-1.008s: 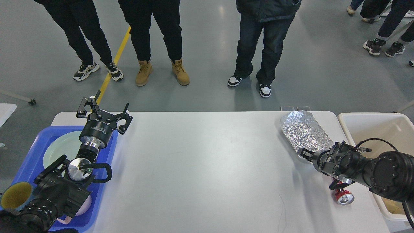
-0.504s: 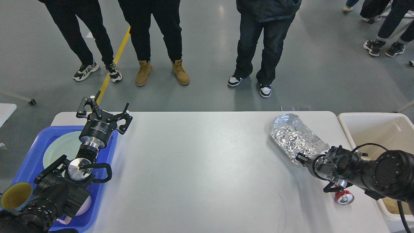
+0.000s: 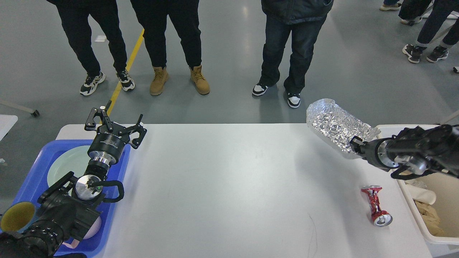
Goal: Tidy desktop
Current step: 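Lift the foil wrap and drop it into the white bin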
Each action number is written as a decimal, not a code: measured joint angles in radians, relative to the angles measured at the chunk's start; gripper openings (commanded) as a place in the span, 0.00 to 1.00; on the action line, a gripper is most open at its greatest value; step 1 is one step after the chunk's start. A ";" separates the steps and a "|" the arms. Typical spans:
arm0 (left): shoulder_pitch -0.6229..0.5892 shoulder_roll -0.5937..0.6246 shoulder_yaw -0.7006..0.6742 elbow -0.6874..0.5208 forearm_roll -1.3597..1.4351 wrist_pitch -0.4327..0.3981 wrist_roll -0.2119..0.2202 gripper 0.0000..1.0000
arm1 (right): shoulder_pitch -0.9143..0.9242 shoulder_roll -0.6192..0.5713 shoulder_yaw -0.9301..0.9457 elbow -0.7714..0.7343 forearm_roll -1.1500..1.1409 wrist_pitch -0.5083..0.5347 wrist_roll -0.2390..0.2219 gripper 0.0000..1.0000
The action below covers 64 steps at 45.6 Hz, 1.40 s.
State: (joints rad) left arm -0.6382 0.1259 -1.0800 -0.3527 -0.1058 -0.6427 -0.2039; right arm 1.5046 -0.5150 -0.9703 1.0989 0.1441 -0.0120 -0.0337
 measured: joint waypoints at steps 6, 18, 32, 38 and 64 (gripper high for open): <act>0.000 0.000 0.000 0.000 0.000 0.000 0.000 0.96 | 0.214 -0.085 -0.048 0.098 -0.003 0.111 0.000 0.00; 0.000 0.000 0.000 0.000 0.000 0.000 0.000 0.96 | 0.584 -0.146 -0.156 0.122 0.003 0.393 -0.002 0.00; 0.000 0.000 0.000 0.000 0.000 0.000 0.000 0.96 | 0.747 -0.149 -0.228 0.117 -0.007 0.487 -0.004 0.00; 0.000 0.000 0.000 0.000 0.000 0.000 0.000 0.96 | 0.711 -0.149 -0.260 0.090 -0.010 0.466 -0.005 0.00; 0.000 0.000 0.000 0.000 0.000 0.000 0.000 0.96 | -0.107 -0.283 -0.100 -0.287 0.030 0.022 -0.004 0.00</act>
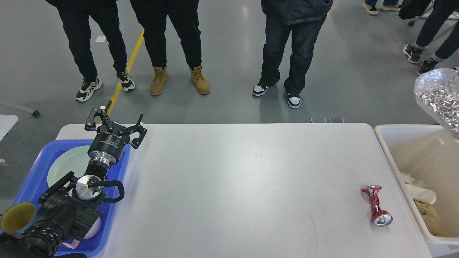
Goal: Tidy desktop
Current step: 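Lift the foil wrap and drop it into the white bin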
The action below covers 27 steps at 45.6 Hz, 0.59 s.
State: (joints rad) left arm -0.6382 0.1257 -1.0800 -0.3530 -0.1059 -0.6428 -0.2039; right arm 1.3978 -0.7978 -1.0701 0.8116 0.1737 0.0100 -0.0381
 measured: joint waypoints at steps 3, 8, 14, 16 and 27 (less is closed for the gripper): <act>0.000 0.000 0.000 0.000 0.000 0.000 0.000 0.96 | -0.096 -0.014 0.050 -0.004 0.002 -0.077 0.000 0.00; 0.000 0.000 0.000 0.000 0.000 0.000 0.000 0.96 | -0.231 -0.016 0.121 -0.031 0.003 -0.174 0.000 0.15; 0.000 0.000 0.000 0.000 0.000 0.000 0.000 0.96 | -0.359 -0.009 0.185 -0.085 0.003 -0.214 -0.001 0.73; 0.000 0.000 0.000 0.000 0.000 0.000 0.000 0.96 | -0.380 -0.006 0.199 -0.099 0.003 -0.217 -0.001 0.90; 0.000 0.000 0.000 0.000 0.000 0.000 0.000 0.96 | -0.429 0.016 0.219 -0.157 -0.002 -0.219 -0.001 1.00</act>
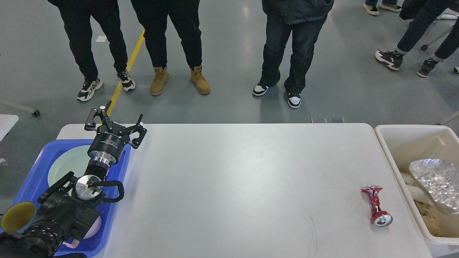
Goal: Tidy desktop
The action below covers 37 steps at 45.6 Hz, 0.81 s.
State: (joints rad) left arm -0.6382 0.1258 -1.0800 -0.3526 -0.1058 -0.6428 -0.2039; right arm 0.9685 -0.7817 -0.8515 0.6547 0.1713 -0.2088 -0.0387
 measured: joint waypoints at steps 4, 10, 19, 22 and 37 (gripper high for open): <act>0.000 0.000 0.000 0.000 0.000 0.000 0.000 0.96 | -0.005 0.012 0.000 -0.002 0.000 0.000 0.000 1.00; 0.000 0.000 0.000 0.000 0.000 0.000 0.000 0.96 | 0.003 0.047 -0.007 0.004 -0.007 0.004 0.001 1.00; 0.000 0.000 0.000 0.000 0.000 0.000 0.000 0.96 | 0.136 0.154 -0.101 0.016 -0.137 0.015 0.006 1.00; 0.000 0.000 0.000 0.000 0.000 0.000 0.000 0.96 | 0.220 0.199 -0.179 0.039 -0.187 0.025 0.006 1.00; 0.000 0.000 0.000 0.000 0.000 0.000 0.000 0.96 | 0.635 0.426 -0.488 0.277 -0.226 0.186 0.011 1.00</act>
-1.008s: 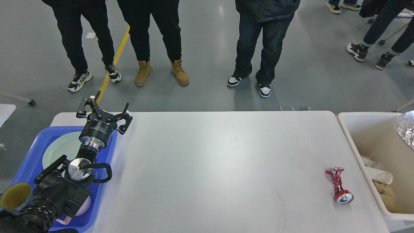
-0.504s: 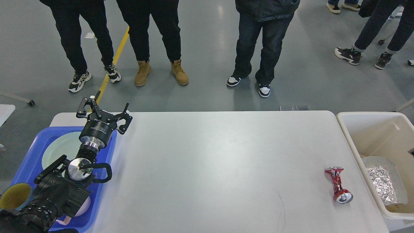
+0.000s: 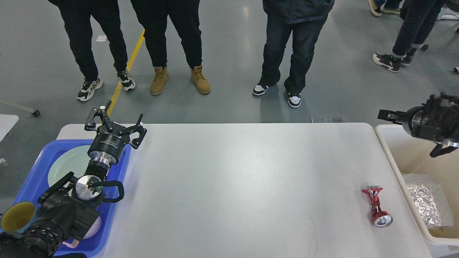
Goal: Tidy desktop
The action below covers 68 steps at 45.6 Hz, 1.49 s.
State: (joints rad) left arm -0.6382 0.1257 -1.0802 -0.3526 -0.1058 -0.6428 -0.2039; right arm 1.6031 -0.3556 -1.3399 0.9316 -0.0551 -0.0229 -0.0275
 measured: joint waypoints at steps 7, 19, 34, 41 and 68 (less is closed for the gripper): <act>0.000 0.000 0.000 0.000 0.000 0.000 0.000 0.96 | 0.262 0.044 -0.013 0.208 0.000 0.166 -0.001 1.00; 0.000 0.000 0.000 0.001 0.000 0.000 0.000 0.96 | 0.593 0.054 -0.001 0.439 -0.055 0.332 0.002 1.00; 0.000 0.000 0.000 0.001 0.000 0.000 0.000 0.96 | 0.911 -0.060 0.125 0.542 -0.068 0.773 0.003 1.00; 0.000 0.000 0.000 0.001 0.000 0.000 0.000 0.96 | 0.900 -0.075 0.139 0.542 -0.073 0.797 0.001 1.00; 0.000 0.000 0.000 0.000 0.000 0.000 0.000 0.96 | -0.150 -0.169 0.140 0.156 -0.391 0.205 0.003 1.00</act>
State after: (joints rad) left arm -0.6381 0.1257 -1.0800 -0.3522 -0.1058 -0.6428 -0.2040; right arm 1.4534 -0.5250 -1.1996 1.0874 -0.4463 0.1825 -0.0245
